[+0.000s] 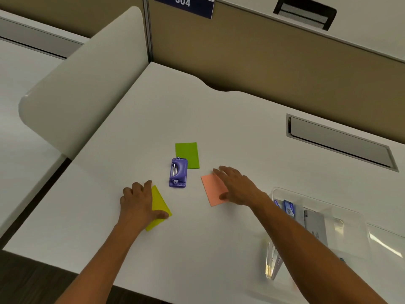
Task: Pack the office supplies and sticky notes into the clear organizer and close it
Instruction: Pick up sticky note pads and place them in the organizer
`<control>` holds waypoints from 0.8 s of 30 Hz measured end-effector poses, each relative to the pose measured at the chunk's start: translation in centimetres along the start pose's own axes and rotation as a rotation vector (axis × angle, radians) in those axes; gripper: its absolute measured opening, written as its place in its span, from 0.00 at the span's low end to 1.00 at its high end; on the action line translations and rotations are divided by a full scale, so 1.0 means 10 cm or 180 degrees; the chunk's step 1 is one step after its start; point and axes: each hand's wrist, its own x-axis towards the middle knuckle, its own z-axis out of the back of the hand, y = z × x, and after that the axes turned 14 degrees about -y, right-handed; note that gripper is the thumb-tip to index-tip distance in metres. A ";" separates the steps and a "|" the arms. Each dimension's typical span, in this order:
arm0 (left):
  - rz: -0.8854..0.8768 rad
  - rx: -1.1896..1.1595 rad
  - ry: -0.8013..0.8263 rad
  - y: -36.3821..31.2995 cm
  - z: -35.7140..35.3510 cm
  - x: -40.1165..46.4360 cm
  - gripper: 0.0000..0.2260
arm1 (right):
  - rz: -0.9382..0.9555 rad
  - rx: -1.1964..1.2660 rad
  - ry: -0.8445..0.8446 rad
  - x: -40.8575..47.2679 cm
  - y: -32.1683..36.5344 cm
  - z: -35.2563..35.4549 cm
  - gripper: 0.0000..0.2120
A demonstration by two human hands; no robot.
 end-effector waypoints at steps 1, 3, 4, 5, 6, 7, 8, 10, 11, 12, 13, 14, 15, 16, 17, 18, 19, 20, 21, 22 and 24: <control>0.0028 0.0028 0.0020 0.00 -0.01 -0.04 0.55 | 0.0027 -0.0036 -0.0040 -0.01 0.00 0.00 0.45; 0.0063 0.0040 0.0027 -0.02 -0.05 -0.12 0.55 | 0.0091 -0.0133 -0.0106 -0.04 0.02 -0.01 0.44; 0.0071 0.0021 0.0018 -0.03 -0.06 -0.17 0.55 | 0.0113 -0.0163 -0.0097 -0.06 0.03 -0.02 0.44; 0.0075 -0.0017 0.0009 -0.03 -0.08 -0.19 0.55 | 0.0107 -0.0174 -0.0059 -0.08 0.05 -0.04 0.44; 0.0078 -0.0070 -0.0004 -0.03 -0.09 -0.22 0.53 | 0.0078 -0.0186 -0.0019 -0.10 0.06 -0.06 0.44; 0.0079 -0.0124 -0.0010 -0.04 -0.10 -0.26 0.51 | 0.0039 -0.0208 0.0016 -0.13 0.08 -0.08 0.45; 0.0075 -0.0173 -0.0009 -0.04 -0.10 -0.28 0.48 | 0.0000 -0.0231 0.0041 -0.16 0.10 -0.10 0.45; 0.0066 -0.0259 -0.0004 -0.03 -0.08 -0.33 0.42 | -0.0055 -0.0263 0.0051 -0.22 0.14 -0.11 0.42; 0.0071 -0.0277 0.0011 -0.04 -0.06 -0.34 0.40 | -0.0060 -0.0269 0.0039 -0.25 0.16 -0.11 0.41; 0.0081 -0.0270 0.0030 -0.04 -0.05 -0.35 0.37 | -0.0059 -0.0260 0.0012 -0.27 0.17 -0.10 0.40; 0.0088 -0.0245 0.0039 -0.05 -0.03 -0.37 0.34 | -0.0070 -0.0230 -0.0036 -0.31 0.18 -0.09 0.39; 0.0085 -0.0213 0.0025 -0.06 -0.02 -0.39 0.31 | -0.0089 -0.0184 -0.0101 -0.34 0.18 -0.09 0.38; 0.0068 -0.0187 -0.0015 -0.07 -0.01 -0.41 0.26 | -0.0110 -0.0130 -0.0162 -0.38 0.18 -0.09 0.36; 0.0039 -0.0175 -0.0085 -0.09 -0.01 -0.44 0.21 | -0.0124 -0.0066 -0.0216 -0.42 0.18 -0.10 0.34; 0.0016 -0.0194 -0.0173 -0.11 -0.01 -0.47 0.17 | -0.0126 0.0003 -0.0270 -0.47 0.19 -0.11 0.30; 0.0016 -0.0254 -0.0257 -0.13 -0.01 -0.50 0.14 | -0.0103 0.0062 -0.0332 -0.52 0.20 -0.13 0.24; 0.0038 -0.0333 -0.0313 -0.15 0.00 -0.53 0.11 | -0.0061 0.0090 -0.0395 -0.57 0.20 -0.16 0.18; 0.0062 -0.0403 -0.0349 -0.18 0.01 -0.56 0.10 | -0.0020 0.0108 -0.0463 -0.63 0.20 -0.18 0.13; 0.0070 -0.0449 -0.0385 -0.21 0.02 -0.59 0.10 | 0.0000 0.0152 -0.0535 -0.69 0.20 -0.20 0.11; 0.0060 -0.0475 -0.0423 -0.24 0.04 -0.61 0.10 | 0.0001 0.0232 -0.0597 -0.75 0.19 -0.22 0.11; 0.0044 -0.0540 -0.0481 -0.33 0.09 -0.66 0.10 | 0.0015 0.0413 -0.0691 -0.87 0.17 -0.23 0.13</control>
